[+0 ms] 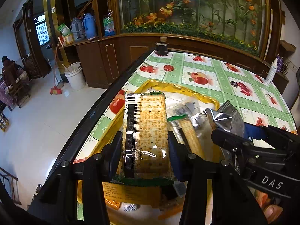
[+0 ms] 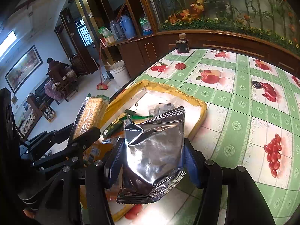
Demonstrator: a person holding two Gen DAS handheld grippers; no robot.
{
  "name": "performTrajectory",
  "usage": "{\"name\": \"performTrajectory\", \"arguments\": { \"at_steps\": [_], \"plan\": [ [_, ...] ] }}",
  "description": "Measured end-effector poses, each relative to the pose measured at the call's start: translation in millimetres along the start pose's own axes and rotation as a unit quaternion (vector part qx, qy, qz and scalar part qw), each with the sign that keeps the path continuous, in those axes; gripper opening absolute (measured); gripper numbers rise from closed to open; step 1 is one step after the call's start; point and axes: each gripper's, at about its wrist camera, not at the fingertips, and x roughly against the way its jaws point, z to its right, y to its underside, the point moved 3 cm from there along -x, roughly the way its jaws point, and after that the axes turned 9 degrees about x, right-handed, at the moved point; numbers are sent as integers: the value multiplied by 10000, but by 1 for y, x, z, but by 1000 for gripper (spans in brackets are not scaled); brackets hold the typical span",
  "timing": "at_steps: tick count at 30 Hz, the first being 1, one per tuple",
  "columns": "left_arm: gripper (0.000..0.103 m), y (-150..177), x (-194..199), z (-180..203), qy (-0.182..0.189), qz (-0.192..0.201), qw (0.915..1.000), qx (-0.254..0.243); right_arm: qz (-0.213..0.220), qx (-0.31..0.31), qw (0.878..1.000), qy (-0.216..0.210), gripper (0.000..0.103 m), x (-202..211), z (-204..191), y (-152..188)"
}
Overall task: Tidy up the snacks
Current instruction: 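Lower cracker pack and silver foil bag into the tray and open both tools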
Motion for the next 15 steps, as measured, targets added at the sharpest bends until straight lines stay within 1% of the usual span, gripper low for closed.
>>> {"name": "performTrajectory", "arguments": {
  "at_steps": [3, 8, 15],
  "plan": [
    [45, -3, -14, -7, -82, -120, 9999, 37, -31, -50, 10000, 19, 61, -16, 3, -7],
    [45, -6, -23, -13, -181, -160, 9997, 83, -101, -91, 9999, 55, 61, -42, 8, -18],
    [45, -7, -29, -18, -209, -181, 9996, 110, -130, -27, 9999, 107, 61, -58, 10, -25]
  ]
}}
